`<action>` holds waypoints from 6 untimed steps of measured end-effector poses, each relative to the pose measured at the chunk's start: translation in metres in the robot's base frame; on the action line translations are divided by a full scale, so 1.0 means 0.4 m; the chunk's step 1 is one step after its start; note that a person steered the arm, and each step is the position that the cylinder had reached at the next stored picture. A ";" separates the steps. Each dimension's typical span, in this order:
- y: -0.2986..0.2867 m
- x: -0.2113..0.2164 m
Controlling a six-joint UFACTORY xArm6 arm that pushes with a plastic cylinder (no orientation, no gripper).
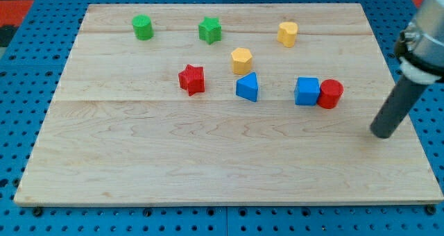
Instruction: Slide the red circle towards the bottom
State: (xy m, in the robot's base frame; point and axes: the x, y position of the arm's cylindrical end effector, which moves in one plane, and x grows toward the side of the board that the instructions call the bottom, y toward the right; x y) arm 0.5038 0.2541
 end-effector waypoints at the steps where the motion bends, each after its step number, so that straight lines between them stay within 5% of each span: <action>1: 0.039 -0.146; 2: -0.100 -0.267; 3: -0.274 -0.157; 4: -0.288 -0.029; 6: -0.222 0.050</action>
